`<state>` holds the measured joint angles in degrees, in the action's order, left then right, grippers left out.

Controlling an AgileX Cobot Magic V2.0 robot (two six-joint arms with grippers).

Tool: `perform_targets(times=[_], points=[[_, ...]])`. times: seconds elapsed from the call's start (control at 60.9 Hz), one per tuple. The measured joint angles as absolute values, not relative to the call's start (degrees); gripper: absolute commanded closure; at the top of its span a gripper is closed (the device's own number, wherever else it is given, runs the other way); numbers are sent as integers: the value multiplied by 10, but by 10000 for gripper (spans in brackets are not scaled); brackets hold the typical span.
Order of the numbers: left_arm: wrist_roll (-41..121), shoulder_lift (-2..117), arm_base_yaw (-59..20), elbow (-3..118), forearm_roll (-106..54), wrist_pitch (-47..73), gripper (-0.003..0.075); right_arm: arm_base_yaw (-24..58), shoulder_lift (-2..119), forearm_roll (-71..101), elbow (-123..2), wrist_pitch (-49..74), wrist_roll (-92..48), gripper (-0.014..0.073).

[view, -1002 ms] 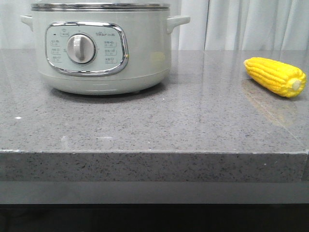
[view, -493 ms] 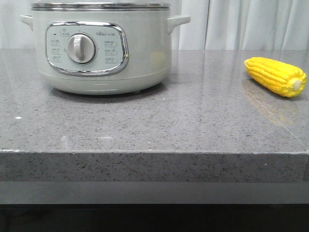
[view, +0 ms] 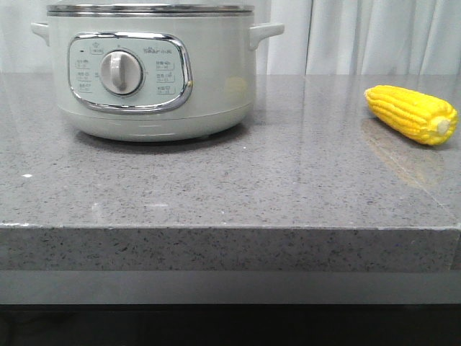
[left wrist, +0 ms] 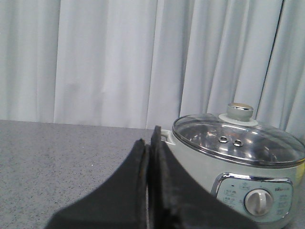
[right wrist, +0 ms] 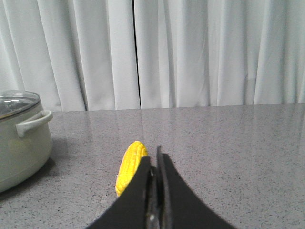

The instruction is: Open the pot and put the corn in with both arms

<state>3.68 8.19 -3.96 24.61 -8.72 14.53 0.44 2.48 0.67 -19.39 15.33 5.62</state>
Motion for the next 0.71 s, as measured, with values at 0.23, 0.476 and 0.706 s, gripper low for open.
perform_targets(times=[0.23, 0.476, 0.706], points=[[40, 204, -40, 371, -87, 260, 741, 4, 129, 7, -307, 253, 56, 659], [42, 269, -40, 389, -87, 288, 741, 4, 242, 8, -360, 328, 56, 659], [42, 289, -40, 389, -86, 288, 741, 4, 285, 10, -361, 326, 56, 659]])
